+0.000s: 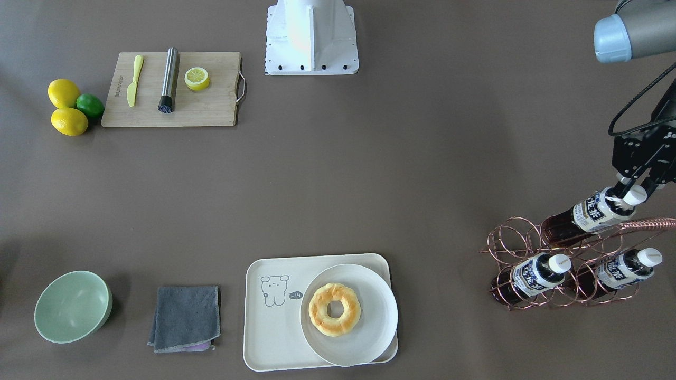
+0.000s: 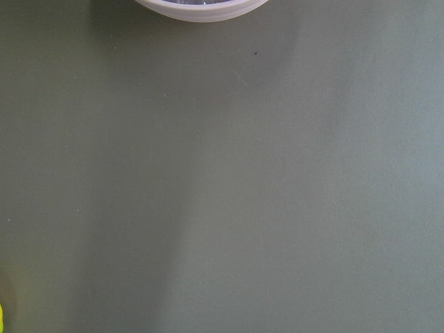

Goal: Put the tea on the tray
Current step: 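Reach the left gripper down into the copper rack and grasp a tea bottle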

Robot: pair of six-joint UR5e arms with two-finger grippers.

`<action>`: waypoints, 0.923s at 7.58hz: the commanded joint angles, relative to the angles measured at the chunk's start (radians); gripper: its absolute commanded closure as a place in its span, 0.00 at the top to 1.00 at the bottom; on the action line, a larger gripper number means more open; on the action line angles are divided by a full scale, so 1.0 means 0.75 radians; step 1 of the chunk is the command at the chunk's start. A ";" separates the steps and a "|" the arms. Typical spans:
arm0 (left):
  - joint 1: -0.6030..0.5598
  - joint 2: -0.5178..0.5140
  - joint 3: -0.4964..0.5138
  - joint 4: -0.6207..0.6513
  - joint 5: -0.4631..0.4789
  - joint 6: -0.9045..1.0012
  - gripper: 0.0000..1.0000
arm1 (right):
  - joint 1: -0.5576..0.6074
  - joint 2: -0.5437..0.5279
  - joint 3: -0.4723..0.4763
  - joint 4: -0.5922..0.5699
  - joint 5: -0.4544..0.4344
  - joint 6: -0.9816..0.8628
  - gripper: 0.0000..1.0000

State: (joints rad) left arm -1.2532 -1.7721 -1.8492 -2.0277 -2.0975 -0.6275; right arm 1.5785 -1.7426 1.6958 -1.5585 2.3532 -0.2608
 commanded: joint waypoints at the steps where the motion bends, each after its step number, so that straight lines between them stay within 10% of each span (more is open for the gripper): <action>1: -0.108 -0.065 -0.217 0.359 -0.050 0.143 0.00 | 0.000 0.000 0.001 0.000 0.002 0.000 1.00; 4: 0.064 -0.101 -0.385 0.403 -0.081 -0.007 0.00 | 0.000 0.000 0.013 0.000 0.002 0.000 1.00; 7: 0.550 -0.344 -0.341 0.407 0.365 -0.234 0.00 | 0.000 0.002 0.013 -0.002 0.002 0.002 1.00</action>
State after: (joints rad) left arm -1.0516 -1.9282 -2.1257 -1.7241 -2.0167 -0.6977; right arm 1.5785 -1.7414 1.7053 -1.5596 2.3546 -0.2596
